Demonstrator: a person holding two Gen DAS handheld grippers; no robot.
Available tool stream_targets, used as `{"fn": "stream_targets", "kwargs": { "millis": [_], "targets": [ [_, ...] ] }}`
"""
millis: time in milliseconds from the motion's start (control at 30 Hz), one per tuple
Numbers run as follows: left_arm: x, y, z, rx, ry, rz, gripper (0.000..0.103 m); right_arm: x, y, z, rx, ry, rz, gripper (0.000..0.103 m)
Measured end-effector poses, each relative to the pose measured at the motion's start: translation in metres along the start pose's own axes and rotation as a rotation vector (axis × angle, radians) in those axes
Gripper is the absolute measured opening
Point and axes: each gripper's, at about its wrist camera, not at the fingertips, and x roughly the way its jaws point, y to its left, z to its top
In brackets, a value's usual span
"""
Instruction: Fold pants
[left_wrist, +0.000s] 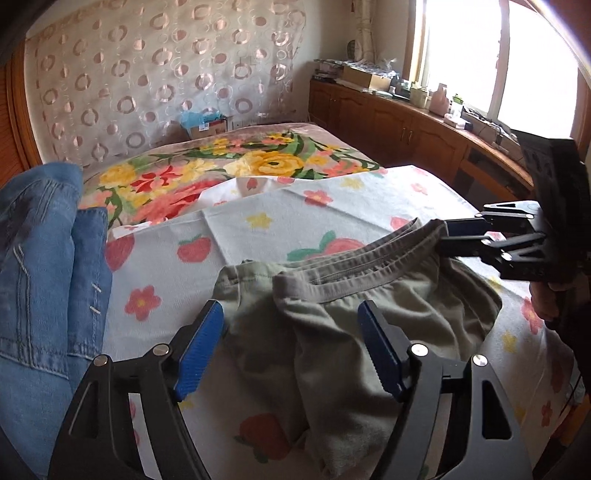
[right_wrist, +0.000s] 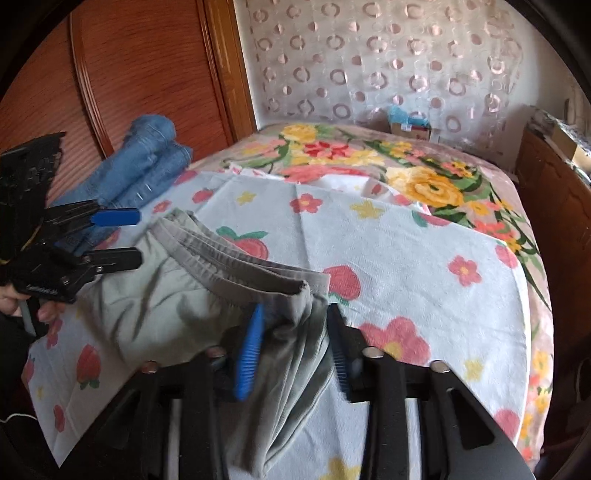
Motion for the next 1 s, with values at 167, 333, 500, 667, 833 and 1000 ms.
{"fn": "stream_targets", "kwargs": {
  "millis": [167, 333, 500, 667, 833, 1000],
  "targets": [
    [0.0, 0.001, -0.004, -0.005, -0.004, 0.012, 0.076, 0.003, -0.006, 0.013, -0.008, -0.011, 0.016, 0.007],
    [0.003, 0.003, -0.007, -0.02, 0.01, 0.021, 0.076, 0.014, -0.009, 0.016, 0.01, 0.011, -0.07, 0.007],
    [-0.002, 0.0, -0.012, -0.023, 0.024, 0.026, 0.076, 0.014, -0.006, 0.008, 0.024, 0.027, -0.079, 0.015],
    [-0.014, -0.004, -0.023, -0.031, 0.019, 0.016, 0.076, -0.015, -0.001, -0.007, 0.062, -0.004, -0.083, 0.029],
    [-0.024, -0.008, -0.039, -0.029, 0.031, 0.01, 0.076, -0.033, 0.011, -0.029, 0.096, 0.014, -0.083, 0.034],
    [-0.029, -0.01, -0.051, -0.041, 0.039, 0.011, 0.076, -0.047, 0.018, -0.055, 0.132, 0.039, -0.074, 0.034]
  ]
}}
